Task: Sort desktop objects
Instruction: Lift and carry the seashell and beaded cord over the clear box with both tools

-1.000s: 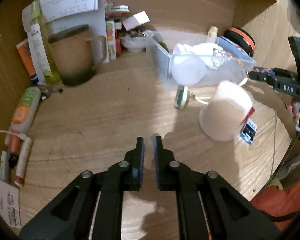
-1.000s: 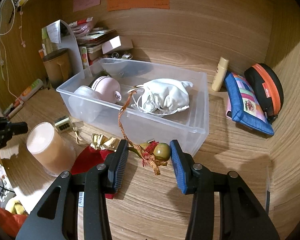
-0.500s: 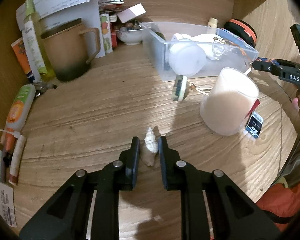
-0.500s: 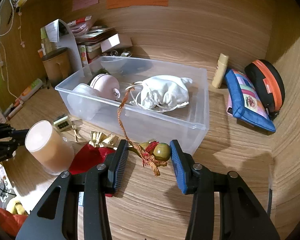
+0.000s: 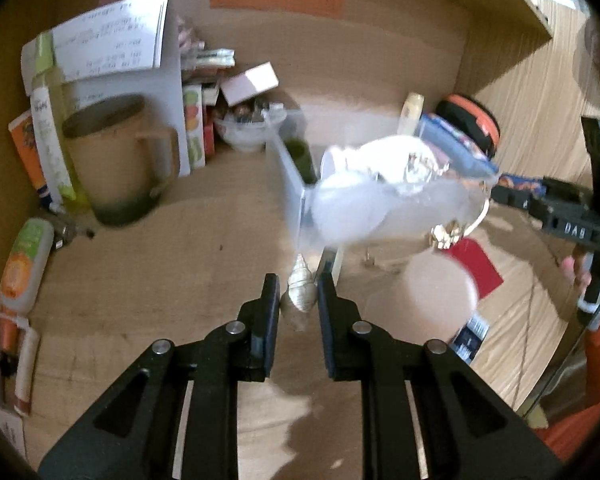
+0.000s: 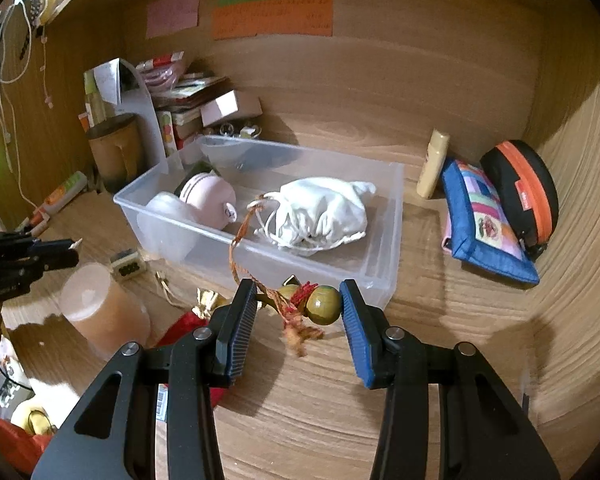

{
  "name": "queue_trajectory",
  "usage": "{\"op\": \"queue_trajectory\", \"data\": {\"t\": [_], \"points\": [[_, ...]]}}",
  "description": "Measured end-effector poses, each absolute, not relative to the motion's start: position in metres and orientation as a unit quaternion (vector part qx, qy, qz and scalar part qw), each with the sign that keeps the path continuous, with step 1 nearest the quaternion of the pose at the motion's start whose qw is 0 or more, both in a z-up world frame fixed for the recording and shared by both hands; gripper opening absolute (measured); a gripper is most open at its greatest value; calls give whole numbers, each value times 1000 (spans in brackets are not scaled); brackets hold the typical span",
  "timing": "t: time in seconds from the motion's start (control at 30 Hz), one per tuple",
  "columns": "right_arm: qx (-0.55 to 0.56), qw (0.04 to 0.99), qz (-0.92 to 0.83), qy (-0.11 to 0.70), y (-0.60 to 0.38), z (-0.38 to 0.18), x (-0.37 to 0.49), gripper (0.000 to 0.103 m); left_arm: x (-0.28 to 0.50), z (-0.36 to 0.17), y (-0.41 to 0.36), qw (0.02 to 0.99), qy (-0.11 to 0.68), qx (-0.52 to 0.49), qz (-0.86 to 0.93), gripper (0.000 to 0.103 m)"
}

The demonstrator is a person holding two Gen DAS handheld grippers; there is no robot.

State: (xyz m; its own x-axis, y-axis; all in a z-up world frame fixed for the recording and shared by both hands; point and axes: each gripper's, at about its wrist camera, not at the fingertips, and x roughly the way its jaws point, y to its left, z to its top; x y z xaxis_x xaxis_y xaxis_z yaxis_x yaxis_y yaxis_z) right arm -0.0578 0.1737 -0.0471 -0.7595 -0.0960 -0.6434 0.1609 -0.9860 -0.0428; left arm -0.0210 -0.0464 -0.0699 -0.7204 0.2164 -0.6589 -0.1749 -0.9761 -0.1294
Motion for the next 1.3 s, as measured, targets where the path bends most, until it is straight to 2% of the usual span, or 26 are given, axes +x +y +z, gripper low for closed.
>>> {"op": "queue_trajectory", "data": {"t": [0.67,1.3], "points": [[317,85,-942,65,174,-33,-82,39,-66,-26,-32,140,-50,-317,937,18],[339,110,-932,67,179,-51,-117,39,-109,-31,7,186,-34,-346,919,18]]}}
